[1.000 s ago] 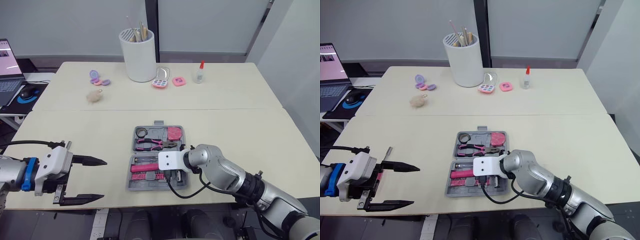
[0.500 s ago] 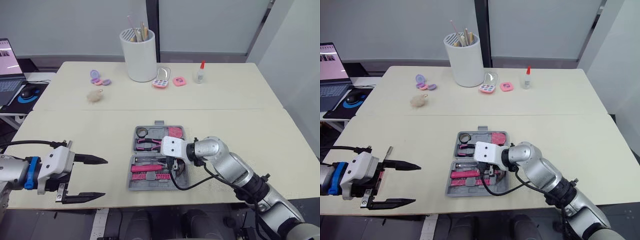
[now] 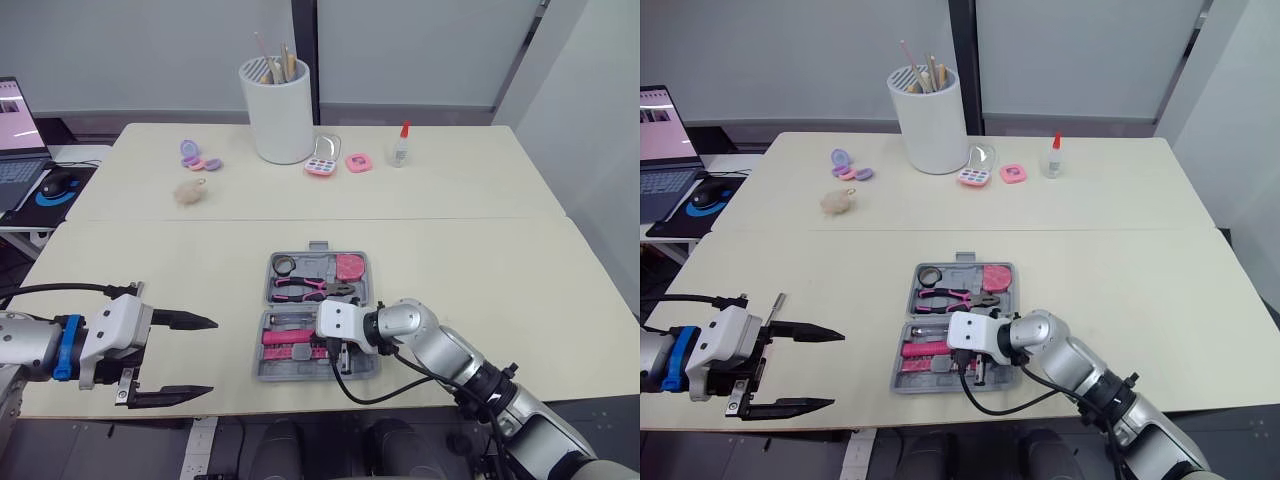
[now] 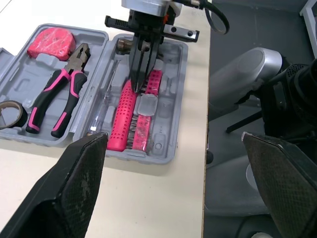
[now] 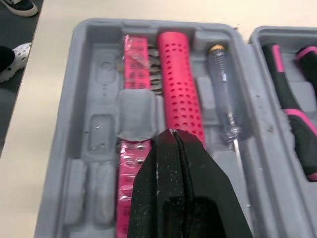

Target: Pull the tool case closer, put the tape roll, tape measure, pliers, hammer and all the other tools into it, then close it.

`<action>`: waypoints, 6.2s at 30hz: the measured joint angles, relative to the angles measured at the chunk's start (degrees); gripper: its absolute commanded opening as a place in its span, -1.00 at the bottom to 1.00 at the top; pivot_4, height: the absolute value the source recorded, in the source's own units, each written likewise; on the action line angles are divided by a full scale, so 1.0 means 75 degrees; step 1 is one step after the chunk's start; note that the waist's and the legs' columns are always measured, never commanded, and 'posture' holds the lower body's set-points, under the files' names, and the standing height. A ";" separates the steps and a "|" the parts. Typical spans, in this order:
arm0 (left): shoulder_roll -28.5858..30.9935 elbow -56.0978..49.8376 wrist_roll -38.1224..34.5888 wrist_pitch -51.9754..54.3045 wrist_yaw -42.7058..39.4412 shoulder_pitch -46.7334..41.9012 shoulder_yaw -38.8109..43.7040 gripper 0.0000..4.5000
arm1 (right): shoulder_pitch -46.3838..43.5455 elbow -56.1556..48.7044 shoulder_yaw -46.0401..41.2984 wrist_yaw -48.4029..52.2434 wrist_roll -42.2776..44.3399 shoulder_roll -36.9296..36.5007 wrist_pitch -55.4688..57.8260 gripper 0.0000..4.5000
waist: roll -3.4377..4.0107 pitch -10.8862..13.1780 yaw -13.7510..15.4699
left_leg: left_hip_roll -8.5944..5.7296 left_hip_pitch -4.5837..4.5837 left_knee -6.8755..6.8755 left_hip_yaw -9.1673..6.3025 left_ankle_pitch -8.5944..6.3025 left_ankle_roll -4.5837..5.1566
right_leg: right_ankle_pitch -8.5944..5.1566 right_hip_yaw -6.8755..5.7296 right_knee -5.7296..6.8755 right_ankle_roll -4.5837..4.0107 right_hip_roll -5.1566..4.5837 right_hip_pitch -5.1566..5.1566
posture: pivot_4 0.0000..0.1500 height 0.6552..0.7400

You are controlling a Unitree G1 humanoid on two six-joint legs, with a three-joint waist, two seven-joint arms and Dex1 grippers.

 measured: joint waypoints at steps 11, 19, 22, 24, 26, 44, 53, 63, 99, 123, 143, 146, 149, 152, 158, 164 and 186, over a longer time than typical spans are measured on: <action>-0.0007 -0.0002 0.0005 0.0000 0.0136 0.0019 0.0000 1.00 | 0.0049 0.0331 0.0000 -0.0215 -0.0158 0.0284 -0.0181 -0.99 | -0.0029 -0.0027 -0.0005 | 0.0086 0.0024 0.0001 0.0012 0.0000 -0.0001 | 0.0021 0.0001 0.0000 -0.0054 0.0077 0.0003 | 1.00 1.00; -0.0162 -0.0005 0.0006 0.0000 0.0238 0.0081 0.0000 1.00 | 0.0065 -0.0002 -0.0259 0.0198 0.0154 0.0072 0.0289 -0.99 | -0.0028 -0.0025 0.0035 | 0.0085 0.0017 0.0001 0.0019 0.0000 -0.0001 | 0.0021 0.0004 -0.0004 -0.0056 0.0075 -0.0001 | 1.00 1.00; -0.0203 0.0000 0.0006 0.0000 0.0349 0.0001 0.0000 1.00 | 0.0016 -0.0104 -0.0500 0.0518 0.0469 -0.0086 0.0400 -0.99 | -0.0024 -0.0021 0.0033 | 0.0086 0.0015 0.0001 0.0021 0.0000 -0.0001 | 0.0021 0.0005 -0.0004 -0.0056 0.0075 -0.0003 | 1.00 1.00; -0.0217 0.0052 0.0006 0.0002 0.0422 -0.0087 0.0000 1.00 | -0.0157 -0.0280 -0.0826 0.0629 0.0646 -0.0220 0.0374 -0.99 | -0.0024 -0.0021 0.0025 | 0.0088 0.0014 0.0001 0.0021 0.0000 -0.0001 | 0.0022 0.0005 -0.0004 -0.0056 0.0077 -0.0006 | 1.00 1.00; -0.0212 0.0241 0.0002 0.0020 0.0480 -0.0253 0.0000 1.00 | -0.0326 -0.0629 -0.1309 0.0745 0.0960 -0.0428 0.0355 -0.82 | -0.0019 -0.0018 0.0021 | 0.0088 0.0013 0.0000 0.0020 0.0000 -0.0001 | 0.0022 0.0004 -0.0004 -0.0056 0.0078 -0.0007 | 1.00 1.00; 0.1442 0.5557 0.0152 0.1431 0.0163 -0.0607 0.2415 1.00 | 0.0854 -0.0750 -0.5727 0.3163 0.3671 -0.5217 0.0470 1.00 | -0.0006 -0.0004 -0.0055 | 0.0104 0.0020 -0.0022 0.0076 -0.0002 -0.0002 | 0.0002 0.0002 -0.0007 -0.0089 0.0077 -0.0020 | 1.00 1.00; 0.1905 0.8739 0.0825 -0.0059 -0.0130 -0.1449 0.2205 1.00 | 0.0535 0.0013 -0.6054 0.3036 0.3799 -0.5223 0.0462 1.00 | -0.0002 -0.0002 -0.0041 | 0.0110 0.0011 -0.0021 0.0121 -0.0003 -0.0003 | 0.0003 0.0008 -0.0003 -0.0092 0.0069 -0.0039 | 1.00 1.00; 0.1904 0.9225 0.1048 -0.0514 -0.0179 -0.1998 0.1746 1.00 | 0.0536 0.0141 -0.6037 0.2970 0.3741 -0.5223 0.0308 1.00 | -0.0004 -0.0003 0.0003 | 0.0111 0.0010 -0.0021 0.0133 -0.0004 -0.0004 | 0.0004 0.0013 0.0004 -0.0092 0.0068 -0.0048 | 1.00 1.00; -0.4497 -0.0369 -0.0316 0.2054 0.3867 0.4347 0.4230 1.00 | -0.2203 -0.1743 -0.4064 0.2414 0.5360 -0.1216 0.0849 1.00 | -0.0064 -0.0036 0.0002 | 0.0111 0.0026 0.0011 0.0081 -0.0010 -0.0017 | -0.0010 0.0013 0.0083 -0.0111 0.0055 -0.0037 | 1.00 1.00; -0.3310 0.3884 0.1202 0.1287 0.6832 -0.0756 0.1766 1.00 | -0.1872 -0.2355 -0.3962 0.1499 0.5189 -0.1695 0.1118 1.00 | -0.0076 -0.0045 -0.0067 | 0.0118 0.0033 0.0001 0.0075 -0.0010 -0.0018 | -0.0011 0.0002 0.0089 -0.0117 0.0062 -0.0025 | 1.00 1.00; -0.3064 0.5842 0.1826 0.0345 0.6953 -0.1781 0.1010 0.77 | -0.1733 -0.3059 -0.4048 0.1106 0.5301 -0.2104 0.1708 1.00 | -0.0076 -0.0045 0.0006 | 0.0115 0.0033 0.0003 0.0068 -0.0010 -0.0018 | -0.0011 -0.0008 0.0089 -0.0116 0.0056 -0.0021 | 1.00 1.00; -0.3064 0.5852 0.1817 0.0344 0.7052 -0.1796 0.1010 0.35 | -0.1733 -0.3074 -0.4048 0.1074 0.5306 -0.2103 0.1719 1.00 | -0.0076 -0.0045 0.0006 | 0.0116 0.0033 0.0002 0.0067 -0.0010 -0.0018 | -0.0011 -0.0008 0.0089 -0.0116 0.0056 -0.0021 | 1.00 1.00; -0.3053 0.5894 0.1805 0.0332 0.7151 -0.1831 0.1013 -0.10 | -0.1731 -0.3074 -0.4048 0.1067 0.5312 -0.2103 0.1722 1.00 | -0.0076 -0.0045 0.0004 | 0.0116 0.0033 0.0002 0.0068 -0.0010 -0.0018 | -0.0011 -0.0008 0.0089 -0.0116 0.0056 -0.0021 | 1.00 1.00; -0.2975 0.5955 0.1797 0.0340 0.7148 -0.1836 0.1012 -0.56 | -0.1657 -0.3074 -0.4048 0.1067 0.5316 -0.2103 0.1721 1.00 | -0.0075 -0.0045 0.0003 | 0.0116 0.0032 0.0002 0.0068 -0.0010 -0.0018 | -0.0011 -0.0009 0.0089 -0.0116 0.0056 -0.0021 | 1.00 1.00; -0.2907 0.5873 0.1785 0.0452 0.7137 -0.1766 0.1012 -0.65 | -0.1615 -0.3074 -0.4044 0.1059 0.5312 -0.2071 0.1719 1.00 | -0.0075 -0.0044 0.0002 | 0.0116 0.0031 0.0002 0.0068 -0.0010 -0.0018 | -0.0011 -0.0009 0.0087 -0.0116 0.0056 -0.0022 | 1.00 1.00; -0.2659 0.4753 0.1617 0.0793 0.6767 -0.1062 0.1023 -0.65 | -0.1575 -0.3075 -0.4035 0.1104 0.5301 -0.2096 0.1703 1.00 | -0.0075 -0.0042 -0.0001 | 0.0117 0.0027 0.0000 0.0068 -0.0011 -0.0019 | -0.0011 -0.0008 0.0082 -0.0116 0.0053 -0.0023 | 1.00 1.00; 0.0515 -0.2303 -0.0294 0.3279 0.3130 -0.1154 -0.1655 -0.65 | -0.0933 -0.2937 -0.3686 0.1733 0.4671 -0.2923 0.1256 1.00 | -0.0025 -0.0004 0.0019 | 0.0110 0.0017 -0.0020 0.0089 -0.0012 -0.0020 | -0.0012 0.0006 0.0027 -0.0114 0.0062 -0.0021 | 1.00 1.00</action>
